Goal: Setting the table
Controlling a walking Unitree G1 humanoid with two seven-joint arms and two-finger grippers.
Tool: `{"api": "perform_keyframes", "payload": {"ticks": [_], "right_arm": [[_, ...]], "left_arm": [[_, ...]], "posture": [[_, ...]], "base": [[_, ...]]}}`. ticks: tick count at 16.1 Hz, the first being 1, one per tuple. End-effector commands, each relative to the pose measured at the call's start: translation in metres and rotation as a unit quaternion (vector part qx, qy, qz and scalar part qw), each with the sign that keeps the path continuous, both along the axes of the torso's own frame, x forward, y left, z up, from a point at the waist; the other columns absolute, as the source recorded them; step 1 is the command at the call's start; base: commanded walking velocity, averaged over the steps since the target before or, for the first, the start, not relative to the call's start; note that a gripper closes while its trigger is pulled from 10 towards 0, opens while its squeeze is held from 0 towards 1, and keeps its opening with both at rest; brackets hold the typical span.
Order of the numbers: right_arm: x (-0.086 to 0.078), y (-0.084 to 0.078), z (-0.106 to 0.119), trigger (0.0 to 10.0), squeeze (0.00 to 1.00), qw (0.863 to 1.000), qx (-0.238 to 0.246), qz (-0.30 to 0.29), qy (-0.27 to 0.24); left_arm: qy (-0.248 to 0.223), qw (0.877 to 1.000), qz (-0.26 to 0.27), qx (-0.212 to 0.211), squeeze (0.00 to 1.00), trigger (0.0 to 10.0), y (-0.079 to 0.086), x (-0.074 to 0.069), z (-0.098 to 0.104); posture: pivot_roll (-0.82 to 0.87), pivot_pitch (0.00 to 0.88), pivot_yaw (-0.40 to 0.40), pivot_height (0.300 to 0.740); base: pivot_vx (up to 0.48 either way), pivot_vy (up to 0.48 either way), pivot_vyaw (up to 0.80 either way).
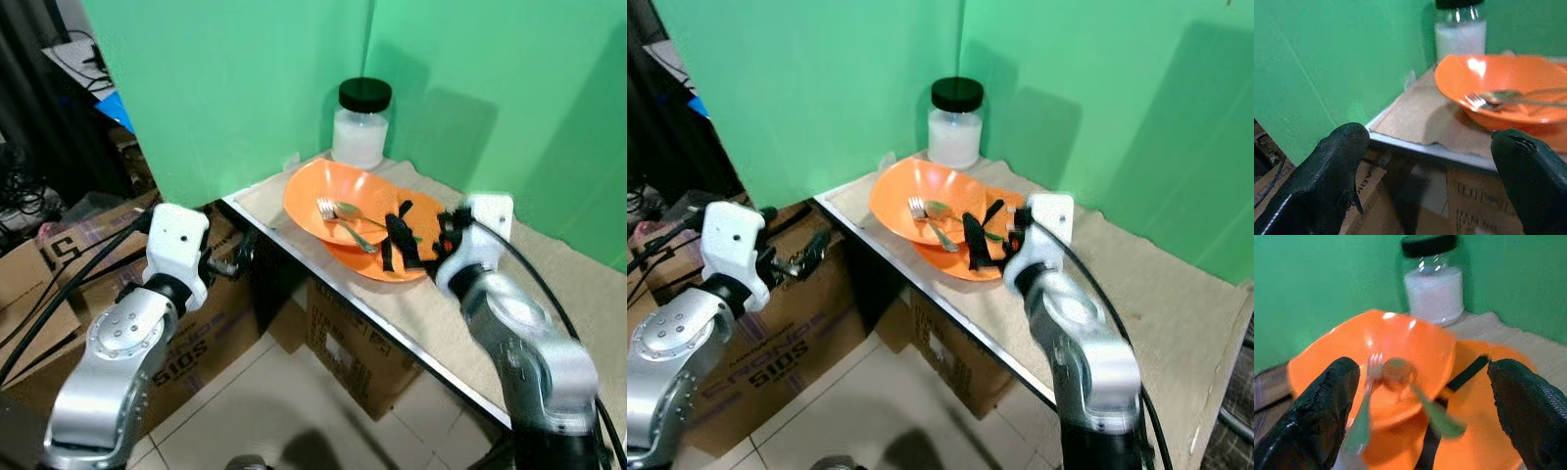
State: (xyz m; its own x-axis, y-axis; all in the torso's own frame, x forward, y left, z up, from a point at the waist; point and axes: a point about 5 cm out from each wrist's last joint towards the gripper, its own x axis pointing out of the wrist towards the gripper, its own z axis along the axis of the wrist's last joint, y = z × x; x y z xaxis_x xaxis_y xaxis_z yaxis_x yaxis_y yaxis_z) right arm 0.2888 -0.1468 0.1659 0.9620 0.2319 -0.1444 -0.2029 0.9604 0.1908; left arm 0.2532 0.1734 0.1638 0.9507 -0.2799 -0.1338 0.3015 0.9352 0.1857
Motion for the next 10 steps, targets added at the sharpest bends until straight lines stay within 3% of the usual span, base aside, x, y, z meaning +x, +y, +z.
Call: {"api": "perform_keyframes", "payload": {"ticks": [1, 3, 5, 7, 9, 10], "right_arm": [[0.008, -0.006, 0.001, 10.0, 1.00, 1.000, 0.008, -0.017, 0.010], [0.023, -0.007, 0.002, 10.0, 1.00, 0.999, 0.012, -0.027, 0.031], [0.049, -0.001, 0.001, 10.0, 1.00, 0.997, 0.025, -0.013, 0.068], [0.063, 0.002, 0.001, 10.0, 1.00, 0.996, 0.037, 0.001, 0.084], [0.089, 0.011, 0.005, 10.0, 1.00, 0.992, 0.058, 0.019, 0.108], [0.097, 0.014, 0.004, 10.0, 0.55, 0.990, 0.054, 0.014, 0.128]], "left_arm": [[0.006, 1.000, -0.018, 0.003, 0.00, 10.0, -0.002, 0.002, -0.001], [0.020, 0.999, -0.046, 0.000, 0.00, 10.0, -0.003, 0.001, -0.003], [0.057, 0.992, -0.114, -0.013, 0.00, 10.0, -0.010, -0.007, -0.010], [0.067, 0.989, -0.130, -0.008, 0.00, 10.0, -0.011, -0.010, -0.013], [0.082, 0.986, -0.142, -0.007, 0.00, 10.0, -0.012, -0.016, -0.017], [0.090, 0.985, -0.149, -0.005, 0.00, 10.0, -0.012, -0.019, -0.019]], "posture": [[0.17, 0.000, 0.021, 0.740], [0.16, 0.000, 0.022, 0.740], [0.16, 0.000, 0.023, 0.740], [0.16, 0.000, 0.021, 0.740], [0.16, 0.000, 0.011, 0.740], [0.17, 0.000, 0.005, 0.740]], "base": [[0.000, 0.000, 0.00], [0.000, 0.000, 0.00], [0.000, 0.000, 0.00], [0.000, 0.000, 0.00], [0.000, 0.000, 0.00], [0.000, 0.000, 0.00]]}}
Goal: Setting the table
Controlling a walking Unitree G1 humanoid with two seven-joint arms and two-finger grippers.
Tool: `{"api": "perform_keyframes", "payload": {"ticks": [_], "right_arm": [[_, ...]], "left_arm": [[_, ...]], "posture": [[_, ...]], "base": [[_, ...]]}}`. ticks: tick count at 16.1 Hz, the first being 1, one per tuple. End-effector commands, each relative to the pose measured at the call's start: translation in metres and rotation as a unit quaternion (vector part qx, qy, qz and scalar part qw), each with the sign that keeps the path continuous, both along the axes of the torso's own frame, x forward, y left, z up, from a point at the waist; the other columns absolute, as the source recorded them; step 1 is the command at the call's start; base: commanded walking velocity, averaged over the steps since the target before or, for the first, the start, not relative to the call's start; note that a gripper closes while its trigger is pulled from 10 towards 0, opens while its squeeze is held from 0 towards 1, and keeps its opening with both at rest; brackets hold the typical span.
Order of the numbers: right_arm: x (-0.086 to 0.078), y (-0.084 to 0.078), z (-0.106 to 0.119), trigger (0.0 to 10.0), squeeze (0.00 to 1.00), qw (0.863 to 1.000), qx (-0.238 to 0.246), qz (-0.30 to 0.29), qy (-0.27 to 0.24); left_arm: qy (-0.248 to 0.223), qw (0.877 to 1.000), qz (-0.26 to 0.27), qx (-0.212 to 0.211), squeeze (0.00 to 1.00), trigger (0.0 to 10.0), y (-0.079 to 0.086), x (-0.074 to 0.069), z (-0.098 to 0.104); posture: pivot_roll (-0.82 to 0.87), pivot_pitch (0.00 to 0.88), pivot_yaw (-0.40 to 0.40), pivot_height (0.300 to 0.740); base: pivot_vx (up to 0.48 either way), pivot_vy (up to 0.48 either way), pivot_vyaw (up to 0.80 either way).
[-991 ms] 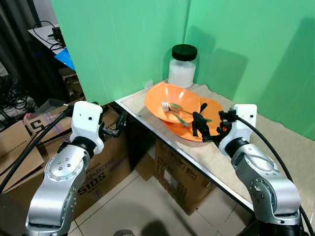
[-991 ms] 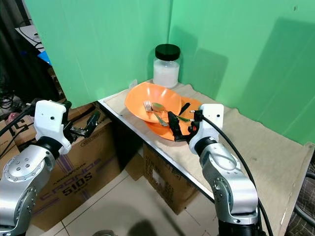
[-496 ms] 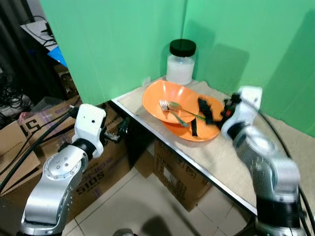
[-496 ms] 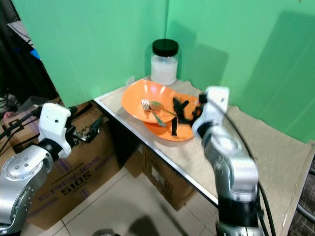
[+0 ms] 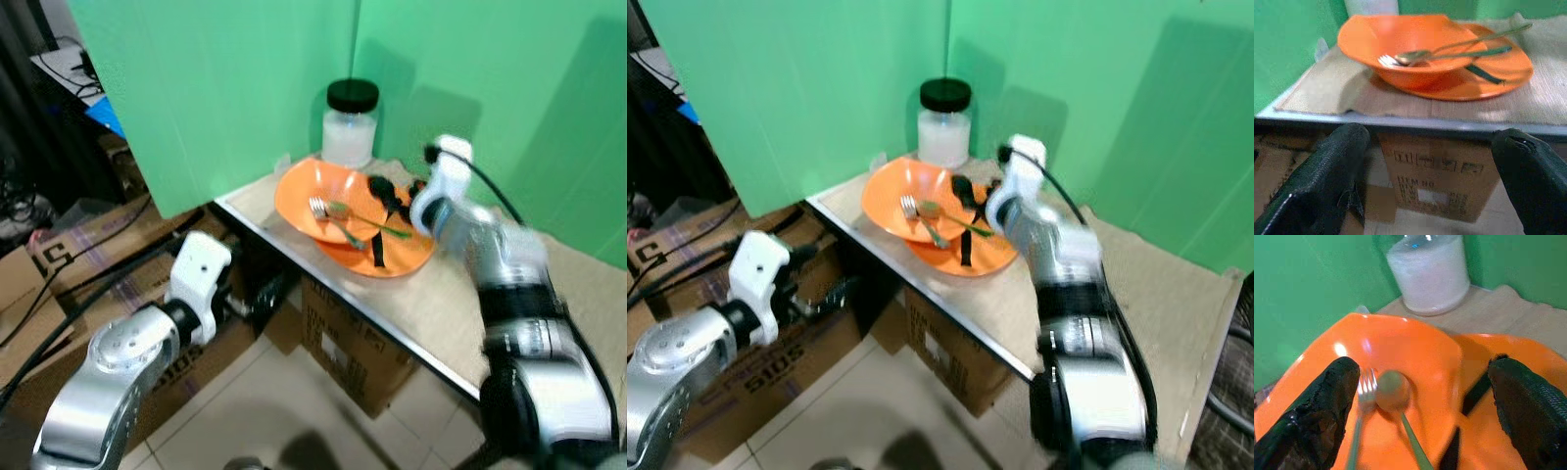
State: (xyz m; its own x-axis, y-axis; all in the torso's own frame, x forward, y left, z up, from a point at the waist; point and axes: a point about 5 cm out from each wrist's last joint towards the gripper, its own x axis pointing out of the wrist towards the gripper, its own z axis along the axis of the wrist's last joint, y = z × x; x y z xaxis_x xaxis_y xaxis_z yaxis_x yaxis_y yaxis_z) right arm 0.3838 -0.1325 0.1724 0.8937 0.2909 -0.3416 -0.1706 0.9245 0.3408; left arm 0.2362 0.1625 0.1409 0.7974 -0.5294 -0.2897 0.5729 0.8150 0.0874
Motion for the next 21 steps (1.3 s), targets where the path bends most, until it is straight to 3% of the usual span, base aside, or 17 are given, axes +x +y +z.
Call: {"api": "perform_keyframes", "payload": {"ticks": [1, 3, 6, 7, 10, 11, 13, 15, 21], "right_arm": [[0.005, 0.002, -0.003, 10.0, 0.00, 1.000, -0.005, 0.001, 0.013], [0.016, 0.008, -0.002, 10.0, 0.00, 1.000, 0.001, -0.001, 0.028], [0.019, 0.013, -0.007, 10.0, 0.00, 0.999, -0.016, -0.008, 0.048], [0.020, 0.011, -0.008, 8.5, 0.00, 0.998, -0.021, -0.019, 0.055], [0.019, 0.012, -0.011, 8.0, 0.00, 0.997, -0.012, -0.021, 0.073], [0.017, 0.011, -0.018, 5.7, 0.00, 0.995, -0.014, -0.021, 0.093], [0.015, 0.009, -0.023, 3.5, 0.00, 0.994, -0.004, -0.027, 0.107], [0.013, 0.009, -0.027, 0.0, 0.00, 0.992, 0.016, -0.034, 0.120], [0.010, 0.014, -0.033, 0.0, 0.00, 0.986, 0.070, -0.052, 0.144]], "left_arm": [[0.000, 1.000, -0.013, 0.005, 0.00, 10.0, -0.001, -0.004, 0.003], [0.008, 1.000, -0.020, 0.005, 0.00, 10.0, -0.002, -0.009, 0.001], [0.011, 1.000, -0.019, 0.006, 0.00, 10.0, -0.002, -0.012, 0.000], [0.012, 1.000, -0.017, 0.006, 0.00, 10.0, -0.002, -0.013, -0.001], [0.013, 1.000, -0.016, 0.007, 0.00, 10.0, -0.002, -0.014, -0.002], [0.014, 1.000, -0.016, 0.007, 0.00, 10.0, -0.003, -0.014, -0.002], [0.015, 1.000, -0.017, 0.007, 0.00, 10.0, -0.003, -0.014, -0.002], [0.014, 1.000, -0.019, 0.008, 0.00, 10.0, -0.003, -0.013, -0.002], [0.015, 1.000, -0.027, 0.003, 0.00, 10.0, -0.006, -0.015, -0.001]], "posture": [[0.17, 0.000, 0.001, 0.740], [0.18, 0.000, -0.009, 0.740], [0.18, 0.000, -0.020, 0.740], [0.18, 0.000, -0.024, 0.740], [0.18, 0.000, -0.028, 0.740], [0.18, 0.000, -0.028, 0.740], [0.18, 0.000, -0.029, 0.740], [0.18, 0.000, -0.028, 0.740], [0.18, 0.000, -0.036, 0.740]], "base": [[0.000, 0.000, 0.00], [0.000, 0.000, 0.00], [0.000, 0.000, 0.00], [0.000, 0.000, 0.00], [0.000, 0.000, 0.00], [0.000, 0.000, 0.00], [0.000, 0.000, 0.00], [0.000, 0.000, 0.00], [0.000, 0.000, 0.00]]}}
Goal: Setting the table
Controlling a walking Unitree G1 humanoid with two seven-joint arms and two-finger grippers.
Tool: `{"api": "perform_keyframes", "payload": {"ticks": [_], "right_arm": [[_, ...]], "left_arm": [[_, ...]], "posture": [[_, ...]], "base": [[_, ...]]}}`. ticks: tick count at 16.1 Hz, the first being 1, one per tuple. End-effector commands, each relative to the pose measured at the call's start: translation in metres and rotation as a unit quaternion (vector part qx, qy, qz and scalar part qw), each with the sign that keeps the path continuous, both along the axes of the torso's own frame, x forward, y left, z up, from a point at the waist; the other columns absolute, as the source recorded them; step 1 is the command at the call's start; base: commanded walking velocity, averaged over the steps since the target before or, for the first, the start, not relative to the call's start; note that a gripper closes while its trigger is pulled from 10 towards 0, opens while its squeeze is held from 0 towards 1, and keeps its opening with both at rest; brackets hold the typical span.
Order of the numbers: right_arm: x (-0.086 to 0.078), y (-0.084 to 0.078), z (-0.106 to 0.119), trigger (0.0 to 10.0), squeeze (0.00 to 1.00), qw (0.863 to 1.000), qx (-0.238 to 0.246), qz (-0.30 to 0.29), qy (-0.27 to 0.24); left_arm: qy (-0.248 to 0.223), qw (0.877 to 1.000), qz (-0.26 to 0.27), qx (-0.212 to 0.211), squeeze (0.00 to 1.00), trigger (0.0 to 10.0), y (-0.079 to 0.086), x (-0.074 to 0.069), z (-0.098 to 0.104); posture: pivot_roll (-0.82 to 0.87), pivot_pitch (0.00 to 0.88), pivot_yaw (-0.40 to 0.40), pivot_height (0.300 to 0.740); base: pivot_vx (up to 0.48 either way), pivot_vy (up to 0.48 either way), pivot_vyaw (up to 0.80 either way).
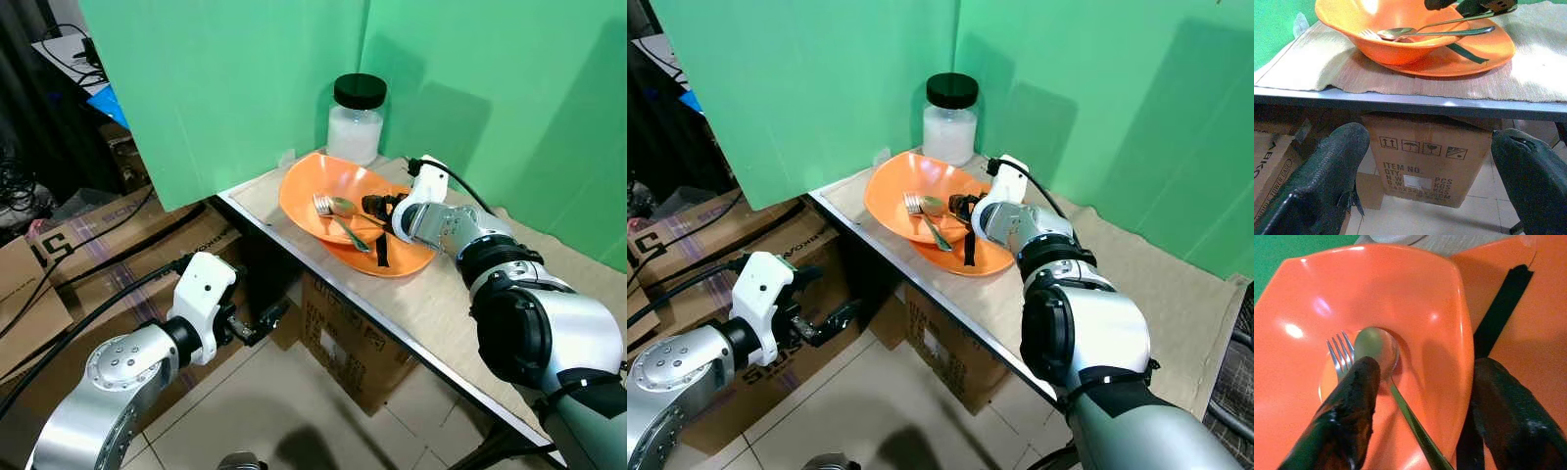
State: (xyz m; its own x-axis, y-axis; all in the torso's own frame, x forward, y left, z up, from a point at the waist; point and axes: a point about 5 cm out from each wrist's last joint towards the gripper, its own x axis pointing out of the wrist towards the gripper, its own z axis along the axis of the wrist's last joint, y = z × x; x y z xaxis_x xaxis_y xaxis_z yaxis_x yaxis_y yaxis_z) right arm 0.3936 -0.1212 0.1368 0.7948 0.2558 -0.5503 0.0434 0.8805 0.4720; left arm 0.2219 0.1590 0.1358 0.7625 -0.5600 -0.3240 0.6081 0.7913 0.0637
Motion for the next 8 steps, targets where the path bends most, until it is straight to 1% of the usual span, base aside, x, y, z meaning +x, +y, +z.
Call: {"api": "perform_keyframes", "payload": {"ticks": [1, 8], "right_arm": [[-0.0002, 0.0040, 0.0004, 0.0, 0.00, 1.000, 0.007, 0.002, 0.005], [-0.0016, 0.0063, -0.0006, 0.0, 0.00, 0.999, -0.016, 0.026, 0.012]], "left_arm": [[-0.005, 1.000, -0.008, 0.002, 0.00, 10.0, -0.0027, -0.0021, 0.0038], [-0.006, 1.000, -0.006, 0.003, 0.00, 10.0, -0.0035, -0.0024, 0.0036]], "posture": [[0.19, 0.000, -0.041, 0.740], [0.19, 0.000, -0.057, 0.740]], "base": [[0.000, 0.000, 0.00], [0.000, 0.000, 0.00]]}}
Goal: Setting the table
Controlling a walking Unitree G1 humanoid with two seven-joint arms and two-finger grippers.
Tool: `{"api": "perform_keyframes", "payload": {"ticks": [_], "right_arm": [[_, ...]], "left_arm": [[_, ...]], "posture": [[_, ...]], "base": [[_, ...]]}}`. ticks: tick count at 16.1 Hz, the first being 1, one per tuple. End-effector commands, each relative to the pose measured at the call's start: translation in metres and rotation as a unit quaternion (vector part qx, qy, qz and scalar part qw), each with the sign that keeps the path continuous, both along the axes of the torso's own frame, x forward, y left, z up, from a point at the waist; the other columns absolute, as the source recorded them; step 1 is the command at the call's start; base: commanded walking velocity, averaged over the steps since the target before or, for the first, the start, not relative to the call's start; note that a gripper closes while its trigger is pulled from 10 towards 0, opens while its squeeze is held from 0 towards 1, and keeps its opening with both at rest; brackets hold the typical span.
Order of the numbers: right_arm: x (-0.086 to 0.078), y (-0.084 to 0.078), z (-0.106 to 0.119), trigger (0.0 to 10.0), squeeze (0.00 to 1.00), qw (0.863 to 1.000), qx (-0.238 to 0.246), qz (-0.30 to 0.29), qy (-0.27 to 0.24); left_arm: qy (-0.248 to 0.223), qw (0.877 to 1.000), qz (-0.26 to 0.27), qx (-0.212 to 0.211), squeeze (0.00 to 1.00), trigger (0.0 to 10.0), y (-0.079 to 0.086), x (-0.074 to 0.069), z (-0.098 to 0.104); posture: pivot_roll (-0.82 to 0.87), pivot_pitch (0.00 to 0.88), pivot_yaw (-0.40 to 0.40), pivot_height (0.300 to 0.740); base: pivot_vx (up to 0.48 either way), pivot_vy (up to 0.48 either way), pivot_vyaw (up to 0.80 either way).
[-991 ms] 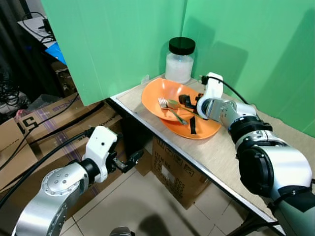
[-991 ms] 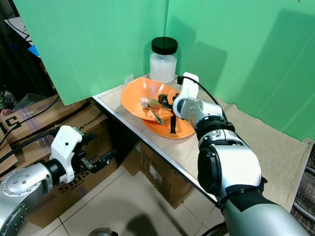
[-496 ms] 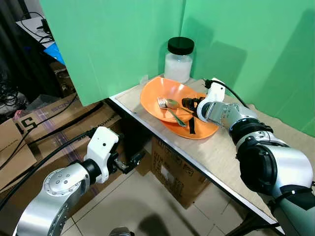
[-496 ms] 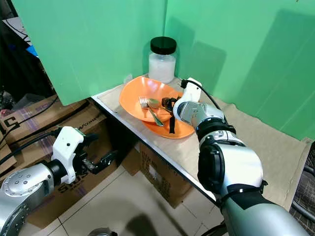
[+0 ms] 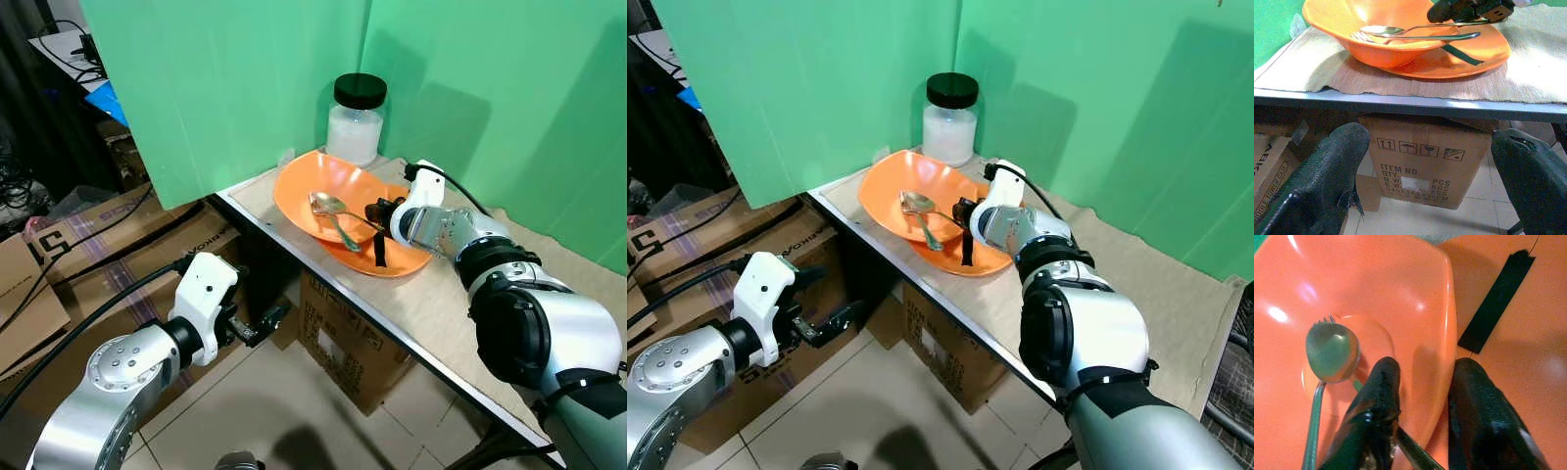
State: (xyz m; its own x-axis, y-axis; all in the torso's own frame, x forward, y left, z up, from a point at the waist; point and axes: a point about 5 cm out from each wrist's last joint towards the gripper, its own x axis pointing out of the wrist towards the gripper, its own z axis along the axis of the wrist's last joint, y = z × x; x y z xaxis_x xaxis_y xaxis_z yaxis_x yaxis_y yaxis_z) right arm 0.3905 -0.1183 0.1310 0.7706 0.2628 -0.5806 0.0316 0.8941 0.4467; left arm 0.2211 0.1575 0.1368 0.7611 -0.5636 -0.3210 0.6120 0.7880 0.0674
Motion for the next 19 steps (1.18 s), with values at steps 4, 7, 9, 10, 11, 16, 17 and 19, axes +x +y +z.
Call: {"api": "perform_keyframes", "payload": {"ticks": [4, 7, 9, 10, 11, 16, 17, 19], "right_arm": [[0.003, 0.001, 0.009, 0.0, 0.00, 1.000, 0.000, 0.007, -0.005], [0.005, -0.001, 0.013, 0.0, 0.00, 1.000, 0.004, -0.002, -0.010], [0.006, -0.003, 0.015, 0.0, 0.00, 1.000, 0.006, -0.006, -0.015], [0.006, -0.003, 0.016, 0.0, 0.00, 1.000, 0.006, -0.006, -0.015], [0.007, -0.004, 0.016, 0.0, 0.00, 1.000, 0.005, -0.006, -0.016], [0.007, -0.008, 0.016, 0.0, 0.00, 1.000, 0.004, -0.017, -0.014], [0.007, -0.008, 0.016, 0.0, 0.00, 1.000, 0.004, -0.018, -0.014], [0.006, -0.009, 0.014, 0.0, 0.00, 1.000, 0.005, -0.021, -0.011]], "left_arm": [[-0.007, 1.000, -0.004, 0.005, 0.00, 10.0, -0.002, 0.001, 0.003], [-0.009, 1.000, -0.003, 0.006, 0.00, 10.0, -0.002, 0.003, 0.003], [-0.011, 1.000, -0.001, 0.009, 0.00, 10.0, -0.001, 0.003, 0.003], [-0.011, 1.000, -0.001, 0.009, 0.00, 10.0, -0.001, 0.003, 0.003], [-0.011, 1.000, 0.000, 0.009, 0.00, 10.0, -0.001, 0.003, 0.002], [-0.012, 1.000, -0.001, 0.009, 0.00, 10.0, -0.002, 0.001, 0.001], [-0.012, 1.000, -0.001, 0.009, 0.00, 10.0, -0.002, 0.001, 0.001], [-0.012, 1.000, -0.001, 0.010, 0.00, 10.0, -0.002, 0.001, 0.001]], "posture": [[0.18, 0.000, -0.055, 0.740], [0.18, 0.000, -0.054, 0.740], [0.18, 0.000, -0.055, 0.740], [0.18, 0.000, -0.056, 0.740], [0.18, 0.000, -0.057, 0.740], [0.18, 0.000, -0.057, 0.740], [0.18, 0.000, -0.057, 0.740], [0.18, 0.000, -0.055, 0.740]], "base": [[0.000, 0.000, 0.00], [0.000, 0.000, 0.00], [0.000, 0.000, 0.00], [0.000, 0.000, 0.00], [0.000, 0.000, 0.00], [0.000, 0.000, 0.00], [0.000, 0.000, 0.00], [0.000, 0.000, 0.00]]}}
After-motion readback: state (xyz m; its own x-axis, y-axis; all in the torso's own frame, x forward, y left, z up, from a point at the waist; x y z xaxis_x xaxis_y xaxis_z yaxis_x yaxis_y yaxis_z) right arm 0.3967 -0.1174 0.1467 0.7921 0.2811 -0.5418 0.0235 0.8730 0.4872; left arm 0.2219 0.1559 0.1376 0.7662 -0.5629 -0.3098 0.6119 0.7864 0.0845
